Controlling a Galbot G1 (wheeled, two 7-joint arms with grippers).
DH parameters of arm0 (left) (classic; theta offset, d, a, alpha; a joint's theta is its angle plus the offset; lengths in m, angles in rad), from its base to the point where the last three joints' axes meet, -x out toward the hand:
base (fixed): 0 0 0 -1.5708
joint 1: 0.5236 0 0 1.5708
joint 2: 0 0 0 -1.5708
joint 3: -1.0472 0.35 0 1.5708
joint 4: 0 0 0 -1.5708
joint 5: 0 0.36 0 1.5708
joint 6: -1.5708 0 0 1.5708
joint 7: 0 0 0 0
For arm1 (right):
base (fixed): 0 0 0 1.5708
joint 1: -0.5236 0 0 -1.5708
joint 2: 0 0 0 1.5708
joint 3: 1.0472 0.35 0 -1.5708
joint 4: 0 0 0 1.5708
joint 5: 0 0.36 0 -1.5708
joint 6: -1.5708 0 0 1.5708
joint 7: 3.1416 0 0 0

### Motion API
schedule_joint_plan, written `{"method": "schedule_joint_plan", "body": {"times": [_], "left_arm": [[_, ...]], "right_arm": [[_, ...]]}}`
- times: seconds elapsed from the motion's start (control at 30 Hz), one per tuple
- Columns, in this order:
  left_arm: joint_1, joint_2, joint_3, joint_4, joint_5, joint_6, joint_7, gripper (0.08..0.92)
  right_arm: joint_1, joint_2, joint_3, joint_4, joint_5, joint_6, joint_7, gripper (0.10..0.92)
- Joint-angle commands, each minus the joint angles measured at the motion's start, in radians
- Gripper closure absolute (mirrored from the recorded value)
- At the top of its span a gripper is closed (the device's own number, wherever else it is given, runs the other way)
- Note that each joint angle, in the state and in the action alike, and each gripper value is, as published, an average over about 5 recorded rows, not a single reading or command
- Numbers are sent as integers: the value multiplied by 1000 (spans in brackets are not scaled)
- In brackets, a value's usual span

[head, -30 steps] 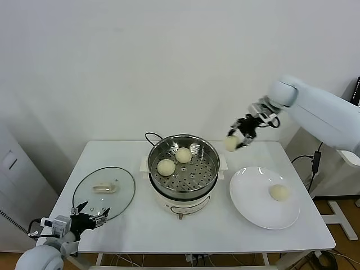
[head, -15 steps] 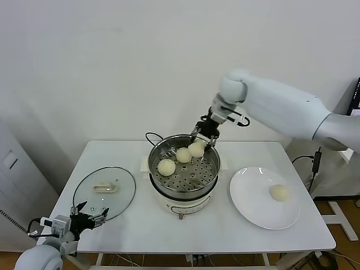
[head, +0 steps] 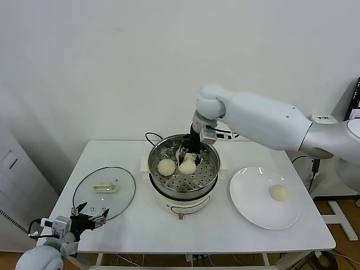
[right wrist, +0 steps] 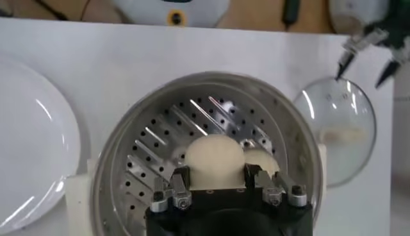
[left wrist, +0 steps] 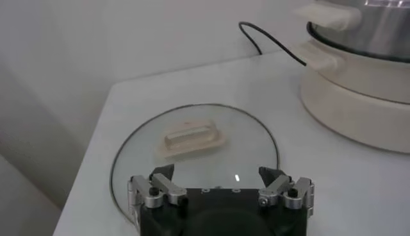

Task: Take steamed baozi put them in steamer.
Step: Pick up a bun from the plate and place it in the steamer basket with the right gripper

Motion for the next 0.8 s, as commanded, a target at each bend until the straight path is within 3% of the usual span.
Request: {"method": "schedule_joint_plan", "body": {"times": [0.03,0.63,0.8], "left_arm": [[1,-2,-1,-1,1,-1,1,177],[0,1,-3,2,4,-2,4,177],[1,-3,-2,0,6,-3,4,177]], "right_arm": [[-70,9,28,85,-136,50,13,508],[-180,28,86,45,-228,50,27,505],[-179,26,107,43,-247,50,26,399]]}}
